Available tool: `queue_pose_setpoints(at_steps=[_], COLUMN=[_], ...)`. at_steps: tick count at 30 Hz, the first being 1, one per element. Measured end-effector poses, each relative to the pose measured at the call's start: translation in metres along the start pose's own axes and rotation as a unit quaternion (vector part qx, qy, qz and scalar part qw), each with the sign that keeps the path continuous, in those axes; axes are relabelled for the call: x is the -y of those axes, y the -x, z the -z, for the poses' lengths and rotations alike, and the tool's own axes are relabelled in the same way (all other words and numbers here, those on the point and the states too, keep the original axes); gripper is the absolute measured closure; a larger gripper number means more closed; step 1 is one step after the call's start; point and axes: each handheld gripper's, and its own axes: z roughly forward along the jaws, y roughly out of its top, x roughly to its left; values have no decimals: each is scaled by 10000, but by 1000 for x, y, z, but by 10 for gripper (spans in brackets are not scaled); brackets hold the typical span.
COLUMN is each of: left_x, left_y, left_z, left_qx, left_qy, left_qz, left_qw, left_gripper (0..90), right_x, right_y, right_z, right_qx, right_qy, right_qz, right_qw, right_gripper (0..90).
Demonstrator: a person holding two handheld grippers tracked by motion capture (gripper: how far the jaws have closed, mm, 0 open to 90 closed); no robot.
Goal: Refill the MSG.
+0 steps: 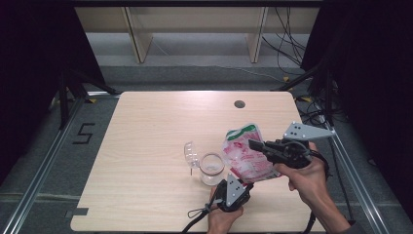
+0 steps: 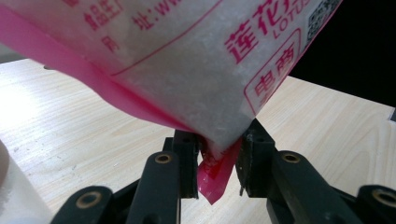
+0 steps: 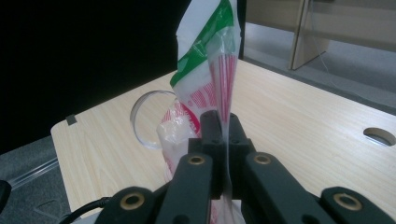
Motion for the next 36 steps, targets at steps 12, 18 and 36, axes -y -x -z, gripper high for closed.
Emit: queue_pose_setpoints(at_steps=[12,18,36], left_x=[1,1,-2], left_y=[1,0,-2], left_z=[-2,-4,-10], left_qx=[47,169,140], left_qy=[140,175,475], left_qz=[254,315,458], left_qw=[9996,9992,9977], left_gripper=[728,730,740], right_x=[-9,-13,-31], right_y=[0,2,-5], right_z=[-11,-17,-49], right_qx=[37,75,66], right_qy=[-155,-259,-525], right_qz=[129,112,229], right_qw=[9998,9996,9983], right_gripper=[900,900,900])
